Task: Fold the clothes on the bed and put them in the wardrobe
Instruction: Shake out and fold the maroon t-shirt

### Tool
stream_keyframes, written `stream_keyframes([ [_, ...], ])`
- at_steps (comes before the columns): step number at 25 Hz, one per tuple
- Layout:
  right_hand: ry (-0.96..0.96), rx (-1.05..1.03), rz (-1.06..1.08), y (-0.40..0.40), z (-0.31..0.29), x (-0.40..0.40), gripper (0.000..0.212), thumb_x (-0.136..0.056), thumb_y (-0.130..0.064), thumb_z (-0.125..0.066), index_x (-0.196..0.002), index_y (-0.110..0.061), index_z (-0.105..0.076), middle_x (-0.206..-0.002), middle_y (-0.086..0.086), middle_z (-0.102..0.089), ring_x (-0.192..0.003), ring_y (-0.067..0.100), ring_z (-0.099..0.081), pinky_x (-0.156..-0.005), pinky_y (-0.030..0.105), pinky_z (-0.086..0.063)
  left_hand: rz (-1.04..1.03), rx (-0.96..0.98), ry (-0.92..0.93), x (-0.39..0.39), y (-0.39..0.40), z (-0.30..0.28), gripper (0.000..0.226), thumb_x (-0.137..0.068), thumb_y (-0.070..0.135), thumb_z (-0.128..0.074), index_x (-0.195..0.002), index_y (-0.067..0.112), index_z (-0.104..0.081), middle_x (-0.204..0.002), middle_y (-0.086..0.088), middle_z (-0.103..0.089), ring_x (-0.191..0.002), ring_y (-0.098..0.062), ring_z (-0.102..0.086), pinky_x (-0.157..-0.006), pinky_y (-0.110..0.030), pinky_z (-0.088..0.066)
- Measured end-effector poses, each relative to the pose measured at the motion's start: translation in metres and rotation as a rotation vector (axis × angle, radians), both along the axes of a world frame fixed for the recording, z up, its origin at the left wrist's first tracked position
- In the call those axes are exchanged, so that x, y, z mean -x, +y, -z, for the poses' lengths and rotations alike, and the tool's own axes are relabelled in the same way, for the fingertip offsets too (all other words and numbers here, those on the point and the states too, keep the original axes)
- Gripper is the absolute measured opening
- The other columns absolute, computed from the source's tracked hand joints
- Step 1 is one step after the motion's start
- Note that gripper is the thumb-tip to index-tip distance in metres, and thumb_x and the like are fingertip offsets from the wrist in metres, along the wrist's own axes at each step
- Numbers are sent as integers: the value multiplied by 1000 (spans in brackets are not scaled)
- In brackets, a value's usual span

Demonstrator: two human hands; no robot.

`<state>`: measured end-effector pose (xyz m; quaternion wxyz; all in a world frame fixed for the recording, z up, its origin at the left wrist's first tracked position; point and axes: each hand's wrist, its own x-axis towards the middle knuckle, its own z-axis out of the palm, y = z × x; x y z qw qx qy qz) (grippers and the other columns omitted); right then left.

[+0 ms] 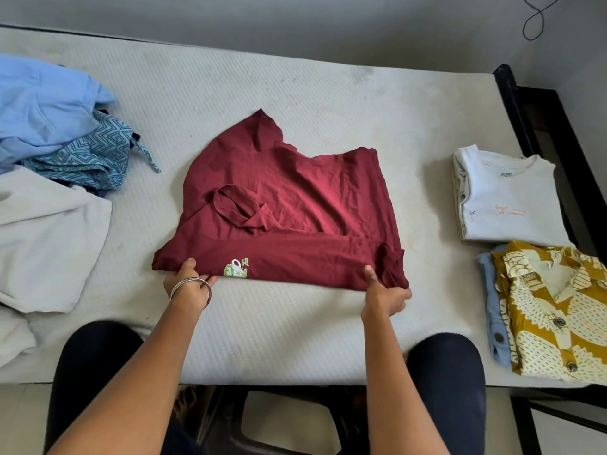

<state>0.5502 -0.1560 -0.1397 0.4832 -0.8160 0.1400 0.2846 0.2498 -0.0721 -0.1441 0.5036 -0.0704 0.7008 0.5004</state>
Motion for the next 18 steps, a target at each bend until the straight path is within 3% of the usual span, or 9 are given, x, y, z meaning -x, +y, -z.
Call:
stream_keyframes([
  [2, -38, -34, 16, 1, 3, -12, 71, -76, 8, -74, -136, -14, -42, -125, 10, -54, -96, 22, -59, -98, 37, -50, -17, -12, 49, 3, -2, 2, 34, -88, 4, -56, -120, 14, -51, -110, -12, -55, -93, -32, -59, -88, -53, -52],
  [5, -107, -39, 169, -1, 6, -40, 35, -82, 4, -55, -111, -17, -54, -125, 18, -55, -84, 27, -63, -85, 46, -57, -93, 29, 212, 3, -10, 5, 35, -82, 3, -56, -116, 7, -56, -110, -19, -62, -71, -23, -58, -79, -48, -55],
  [7, -135, 13, 158, -6, 3, -49, 34, -87, 3, -50, -117, -13, -50, -126, 20, -52, -92, 33, -65, -85, 49, -57, -99, 115, 297, -1, -24, 1, 33, -80, 6, -54, -113, 2, -58, -105, -18, -62, -72, -25, -60, -75, -44, -56],
  [10, -208, 161, 94, -20, 3, -51, 35, -95, -1, -48, -129, -8, -43, -130, 21, -50, -110, 36, -57, -93, 47, -51, -2, 252, 399, 3, -41, 14, 38, -73, 11, -58, -109, -1, -61, -106, -21, -64, -88, -35, -67, -77, -48, -57],
  [12, -376, 208, -76, -25, 3, -52, 34, -97, -8, -52, -130, -9, -44, -131, 20, -48, -119, 37, -51, -100, 50, -45, 36, 314, 413, 6, -42, 19, 43, -72, 9, -58, -114, 1, -54, -117, -24, -59, -98, -41, -64, -82, -51, -56],
  [15, -650, 283, -692, -19, 9, -54, 42, -92, -22, -66, -130, -15, -50, -133, 15, -47, -124, 35, -40, -101, 54, -37, 80, 364, 466, 6, -37, 10, 52, -82, 6, -56, -129, 6, -35, -129, -30, -47, -110, -45, -56, -92, -51, -50],
  [17, -722, 460, -1019, -10, 11, -66, 45, -88, -14, -67, -130, -21, -52, -141, 10, -40, -129, 34, -32, -101, 55, -32, 114, 318, 495, 5, -31, 5, 61, -83, 7, -62, -135, 9, -28, -130, -31, -44, -109, -44, -56, -93, -50, -49],
  [18, -706, 567, -999, -2, 11, -74, 48, -86, -5, -63, -131, -20, -52, -143, 12, -37, -130, 35, -30, -101, 56, -31, 152, 296, 563, 6, -29, 3, 66, -83, 8, -65, -137, 10, -27, -131, -31, -43, -111, -45, -53, -96, -50, -47],
])
